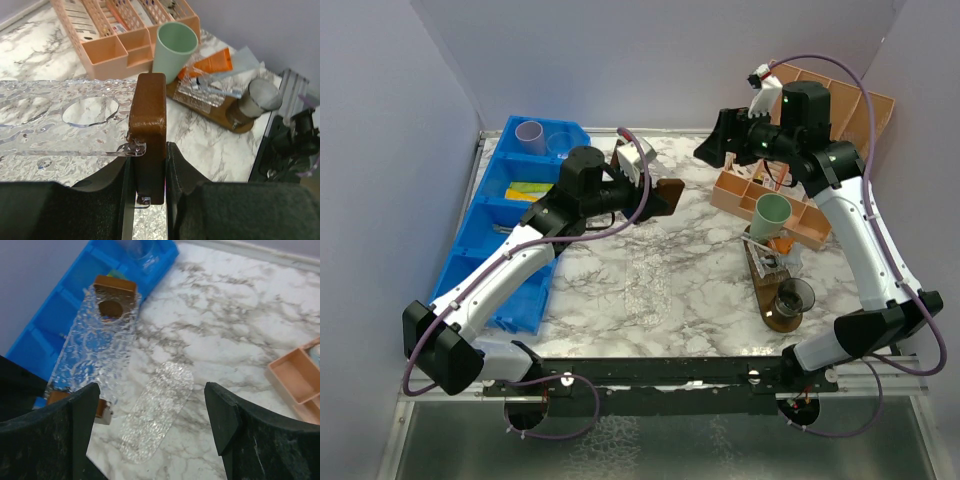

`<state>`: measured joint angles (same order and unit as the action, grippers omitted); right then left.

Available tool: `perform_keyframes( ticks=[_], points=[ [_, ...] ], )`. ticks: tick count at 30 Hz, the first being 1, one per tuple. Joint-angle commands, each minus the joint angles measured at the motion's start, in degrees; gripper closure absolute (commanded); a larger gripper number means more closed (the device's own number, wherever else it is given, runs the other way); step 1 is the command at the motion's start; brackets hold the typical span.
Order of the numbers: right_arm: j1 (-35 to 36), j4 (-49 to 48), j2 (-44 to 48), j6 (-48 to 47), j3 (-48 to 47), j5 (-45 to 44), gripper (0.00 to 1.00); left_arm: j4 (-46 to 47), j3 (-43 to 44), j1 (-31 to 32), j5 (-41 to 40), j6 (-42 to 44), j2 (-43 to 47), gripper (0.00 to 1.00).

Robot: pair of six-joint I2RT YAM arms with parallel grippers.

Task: Prepare toiletry sets of a toothbrush and toothpaste on the tray
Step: Place the toothpaste holder at the center of the board.

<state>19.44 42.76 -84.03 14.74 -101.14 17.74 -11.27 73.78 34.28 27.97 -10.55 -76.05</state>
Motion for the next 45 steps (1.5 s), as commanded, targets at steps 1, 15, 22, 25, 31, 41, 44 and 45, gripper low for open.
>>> perform_keyframes(
  ticks=[1,15,22,25,31,41,44,45],
  points=[
    [0.6,7.0,-1.0,-3.9,-1.9,19.6,0.15,5.2,-5.1,5.4,0.8,12.0,5.2,1.0],
    [4.6,-8.8,13.9,-49.0,24.5,33.2,0.2,3.3,-14.7,13.1,8.9,19.0,14.7,1.0],
    [5.5,-12.3,15.2,-56.5,27.4,37.8,0.44,-2.3,-17.9,17.7,6.5,27.4,18.2,1.0],
    [5.5,-11.8,15.3,-57.8,28.5,39.7,0.5,-3.2,-19.7,19.7,3.5,30.4,20.1,1.0],
    [5.5,-9.7,16.8,-62.8,33.9,45.4,0.53,-2.1,-24.0,22.2,-0.1,35.1,22.8,1.0],
    [9.2,-23.2,18.3,-54.8,44.1,41.0,0.55,1.7,-28.8,24.1,-1.0,40.8,22.9,1.0],
    [12.6,-26.0,17.7,-53.5,45.7,34.9,0.57,3.8,-30.3,24.3,-0.3,40.9,22.4,1.0],
    [13.8,-26.5,17.6,-53.5,46.0,32.8,0.58,4.6,-30.8,24.3,0.0,40.9,22.4,1.0]
  ],
)
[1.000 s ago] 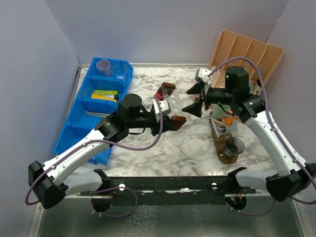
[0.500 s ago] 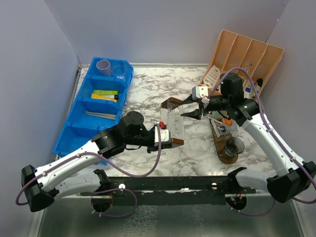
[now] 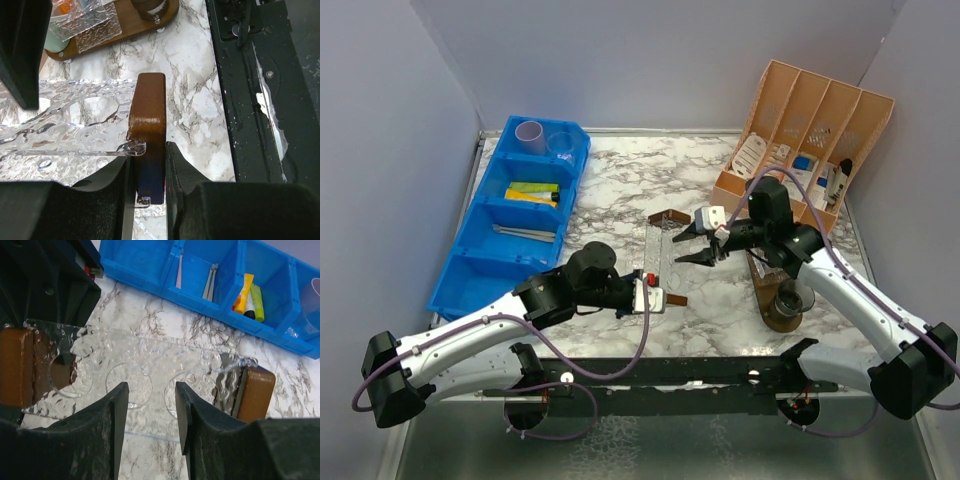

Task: Prepare toiletry sets of a toothbrush and toothpaste on the tray
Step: Place the toothpaste holder at the center of the board.

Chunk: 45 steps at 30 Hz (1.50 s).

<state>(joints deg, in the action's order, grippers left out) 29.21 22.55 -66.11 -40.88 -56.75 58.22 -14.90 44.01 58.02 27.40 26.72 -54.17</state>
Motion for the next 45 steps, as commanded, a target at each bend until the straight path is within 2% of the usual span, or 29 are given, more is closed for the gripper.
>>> perform_keyframes(
  ticks=[1,5,8,10,14,18,19,20,21,25,31,39,45],
  points=[
    [5.1,-6.8,-0.4,2.5,1.9,-9.7,0.6,9.2,-1.5,0.6,0.7,3.6,0.6,1.0],
    [8.1,-9.2,0.1,3.8,3.6,-17.1,0.72,10.6,-2.3,0.6,0.3,3.4,0.8,1.0],
    [8.6,-10.0,0.9,4.5,4.8,-23.6,0.91,10.3,-1.4,0.6,-0.6,1.2,0.1,1.0],
    [8.6,-8.9,1.3,4.0,4.7,-26.6,0.99,10.4,-0.9,0.6,-1.9,-2.9,0.0,0.98],
    [8.7,-2.4,2.2,-1.0,3.5,-27.3,0.99,9.8,-0.1,0.6,-3.8,-10.7,1.2,0.65],
    [8.7,4.0,2.0,-2.7,2.4,-24.1,0.99,12.0,-3.4,0.6,-4.9,-14.1,4.3,0.54],
    [8.6,6.1,1.6,-3.2,1.9,-23.4,0.99,12.2,-4.2,0.6,-5.5,-14.7,5.3,0.46],
    [8.5,7.7,1.4,-3.6,1.7,-23.1,0.99,12.2,-4.8,0.5,-6.0,-15.1,6.4,0.31],
    [8.6,9.0,1.4,-3.9,1.9,-23.0,0.99,12.0,-5.1,0.5,-6.8,-15.3,7.3,0.22],
    [8.0,13.8,0.5,-5.4,3.3,-25.0,0.99,9.8,-4.7,0.5,-14.0,-16.3,10.5,0.18],
    [6.9,16.8,-5.7,-5.3,0.3,-28.3,0.99,8.2,-4.5,0.5,-31.7,-18.1,13.7,0.14],
    [4.5,14.5,-16.9,-4.2,-6.4,-36.2,0.99,8.9,-6.8,0.4,-35.4,-23.9,18.9,0.14],
    [3.6,11.5,-20.9,-8.8,-7.3,-35.7,0.99,5.8,-7.6,0.5,-37.6,-26.7,22.2,0.14]
  ],
)
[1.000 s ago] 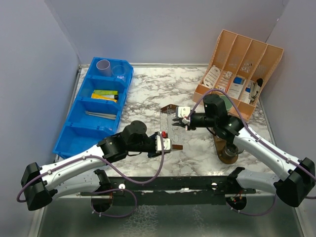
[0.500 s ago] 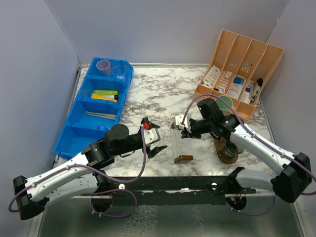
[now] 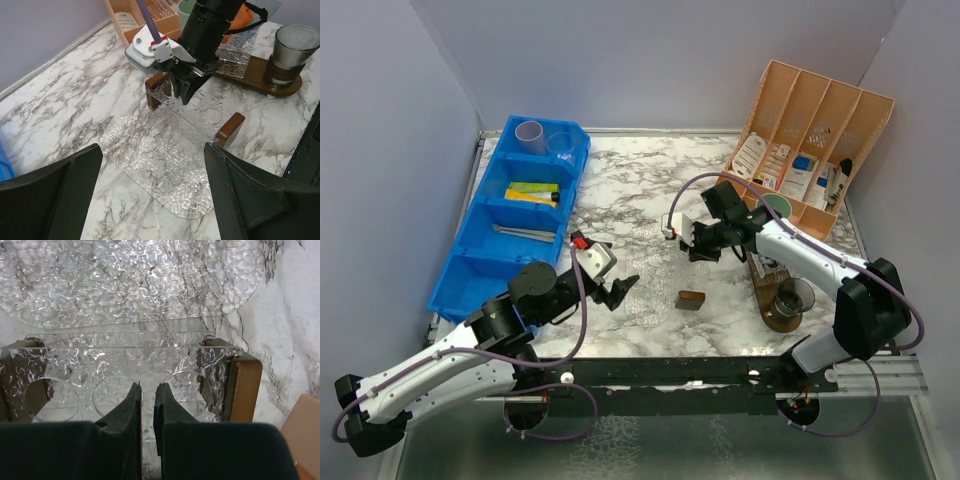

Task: Prepare toiletry sets of a toothbrush and toothpaste on the tray
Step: Place the toothpaste holder at the center of the board.

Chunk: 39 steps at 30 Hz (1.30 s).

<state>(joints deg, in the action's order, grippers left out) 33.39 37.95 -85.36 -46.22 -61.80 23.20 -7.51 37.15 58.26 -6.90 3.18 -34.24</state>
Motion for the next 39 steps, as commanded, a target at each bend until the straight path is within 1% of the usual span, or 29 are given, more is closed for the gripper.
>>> perform_keyframes(
  ticks=[1,8,20,21,26,28,35,39],
  points=[
    [-1.0,-4.5,-2.2,-4.2,-2.2,-0.4,0.99,-1.9,-0.9,0.3,-3.3,-3.2,2.9,0.14],
    [-2.0,-5.4,-5.9,-8.9,-3.4,3.7,0.99,-5.2,-0.3,0.3,-4.8,-3.6,5.2,0.13],
    [-2.0,-5.9,-8.0,-11.2,-2.6,3.4,0.99,-6.2,-1.1,0.2,-6.8,-3.5,7.8,0.13],
    [-2.0,-6.0,-8.1,-11.0,-2.5,3.4,0.98,-6.1,-1.1,0.2,-6.8,-3.5,7.8,0.13],
    [-2.0,-5.4,-8.4,-8.8,-2.5,2.2,0.79,-6.4,-0.8,0.2,-6.7,-3.3,7.6,0.13],
    [-2.0,-5.4,-8.1,-7.7,-2.5,1.4,0.75,-6.5,-0.8,0.3,-7.0,-3.4,7.6,0.13],
    [-2.0,-6.2,-5.2,-2.9,-3.5,0.9,0.68,-5.2,-1.4,0.3,-6.7,-3.4,6.5,0.12],
    [-2.0,-7.4,-0.3,2.7,-4.6,-1.3,0.66,-5.2,-1.3,0.3,-6.6,-4.0,5.7,0.12]
  ],
)
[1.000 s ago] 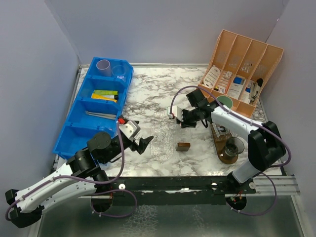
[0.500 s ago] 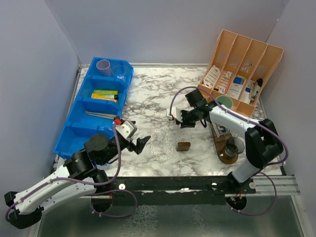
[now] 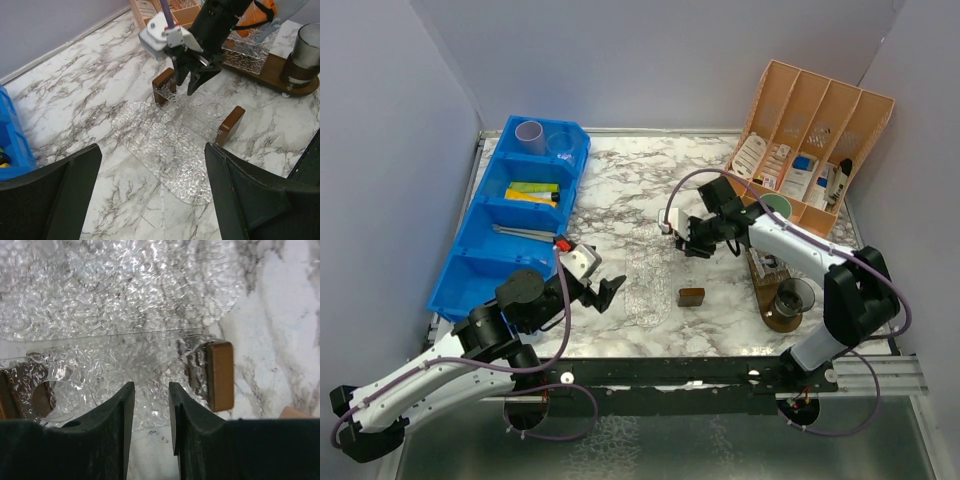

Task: Prepare toiletry sets of a toothbrush and toothpaste on the tray
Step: Place the toothpaste holder at the center of the board.

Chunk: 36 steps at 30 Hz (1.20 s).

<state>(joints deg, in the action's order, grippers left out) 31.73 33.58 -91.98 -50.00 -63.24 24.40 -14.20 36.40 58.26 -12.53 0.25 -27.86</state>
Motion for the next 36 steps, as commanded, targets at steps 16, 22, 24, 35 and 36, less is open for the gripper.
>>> perform_keyframes(
  ticks=[16,22,24,35,36],
  points=[
    [-12.0,-9.3,14.1,57.5,-6.6,-49.5,0.26,4.3,-2.1,0.3,-2.2,-5.8,-1.4,0.1],
    [-16.4,-10.1,15.3,62.3,-5.3,-44.7,0.25,3.4,-1.6,0.3,-4.7,-8.0,-0.6,0.09],
    [-16.4,-10.2,15.8,62.6,-6.0,-41.6,0.25,3.3,-1.1,0.3,-6.9,-8.5,-0.6,0.07],
    [-16.4,-16.4,22.6,62.0,-5.1,-30.0,0.23,10.8,7.8,-1.6,-22.7,-1.7,-15.4,0.01],
    [-16.4,-18.6,23.8,62.5,-3.6,-28.5,0.23,11.0,9.6,-3.3,-22.6,-1.1,-18.4,0.01]
  ],
)
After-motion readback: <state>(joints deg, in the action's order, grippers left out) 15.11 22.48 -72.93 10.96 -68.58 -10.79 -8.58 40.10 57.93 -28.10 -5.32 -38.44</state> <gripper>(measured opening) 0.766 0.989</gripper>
